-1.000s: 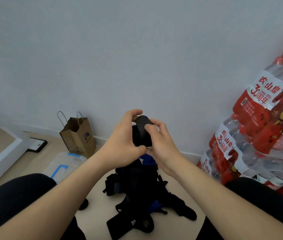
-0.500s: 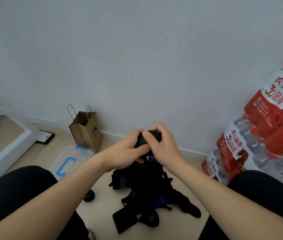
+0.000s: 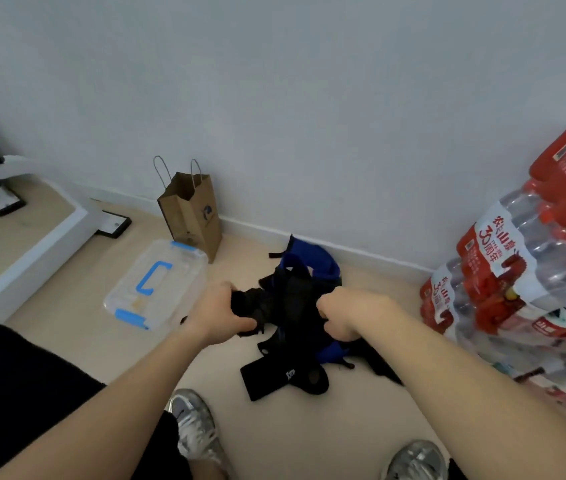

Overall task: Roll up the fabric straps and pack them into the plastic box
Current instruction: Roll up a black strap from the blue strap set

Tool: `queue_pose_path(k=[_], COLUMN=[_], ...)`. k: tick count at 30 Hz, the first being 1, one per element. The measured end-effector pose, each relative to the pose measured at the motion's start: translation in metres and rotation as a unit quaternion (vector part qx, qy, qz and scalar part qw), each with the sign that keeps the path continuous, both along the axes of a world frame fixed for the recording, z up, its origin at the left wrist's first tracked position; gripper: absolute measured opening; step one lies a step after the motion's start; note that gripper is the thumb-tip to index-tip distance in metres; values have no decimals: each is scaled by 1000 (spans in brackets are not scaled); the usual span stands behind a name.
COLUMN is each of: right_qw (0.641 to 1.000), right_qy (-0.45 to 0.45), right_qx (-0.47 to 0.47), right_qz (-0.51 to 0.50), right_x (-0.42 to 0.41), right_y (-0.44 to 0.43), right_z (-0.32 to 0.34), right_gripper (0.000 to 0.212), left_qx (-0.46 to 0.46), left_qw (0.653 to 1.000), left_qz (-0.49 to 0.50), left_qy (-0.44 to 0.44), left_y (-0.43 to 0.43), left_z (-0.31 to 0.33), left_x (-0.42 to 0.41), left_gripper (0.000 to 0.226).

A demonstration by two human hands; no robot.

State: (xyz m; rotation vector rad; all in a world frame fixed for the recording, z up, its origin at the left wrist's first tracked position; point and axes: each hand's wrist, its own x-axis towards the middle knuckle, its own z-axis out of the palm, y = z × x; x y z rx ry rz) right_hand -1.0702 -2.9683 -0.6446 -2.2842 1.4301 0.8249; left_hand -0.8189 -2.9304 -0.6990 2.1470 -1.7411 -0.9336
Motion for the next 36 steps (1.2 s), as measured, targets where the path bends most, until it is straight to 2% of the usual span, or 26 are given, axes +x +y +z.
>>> queue_pose_path(k=[2,4,6,8,10,12,15,17,20,21,23,24,26,28,30,32,33,34,36], right_qw=[1000,995,980,974,978,972,958,954,951,951,949,950,960,977,984,974,959,936,870], right_qy=[3,-82,-157,-161,-116,-74,-33,-15,-34,-53,-107,-136,-165,-151,-138,-177,-213,-259,-353], right_qx=[-5,26,69,98,125,176,213,218,198,176,103,65,25,20,3,-5,4,23,65], right_qz=[4,-41,-100,-123,-122,-139,-188,-206,-233,-249,-279,-274,-224,-151,-111,-144,-187,-238,-339], right_x=[7,12,12,6,-7,-24,-46,-53,-51,-47,-39,-34,-24,-13,-3,5,7,8,5], right_y=[7,13,22,33,46,55,62,62,57,54,51,50,47,46,47,49,49,49,45], right_z=[-20,-46,-74,-106,-137,-163,-188,-200,-212,-214,-215,-215,-214,-214,-218,-219,-217,-213,-205], right_gripper=[24,14,17,24,26,28,31,31,26,31,60,69,69,56,38,20,9,5,16], left_qx=[58,106,135,156,175,198,193,165,127,110,82,75,91,143,194,249,283,309,309], left_qw=[997,991,986,979,964,921,838,812,796,790,773,759,739,769,848,913,923,927,940], left_qz=[33,44,74,124,200,313,458,502,544,559,596,617,636,586,453,273,195,135,44], left_qy=[-35,-63,-59,-38,25,119,225,247,233,227,201,196,201,210,194,171,171,165,136], left_y=[13,21,24,22,20,21,24,23,20,18,15,13,17,26,34,39,40,42,43], left_z=[-34,-64,-87,-109,-133,-156,-186,-202,-218,-219,-222,-221,-220,-216,-210,-205,-201,-199,-203], left_x=[10,20,28,39,51,60,70,77,82,80,68,59,39,17,-8,-34,-46,-55,-66], left_gripper=[59,65,75,77,67,58,48,41,57,66,80,80,66,47,34,20,16,23,46])
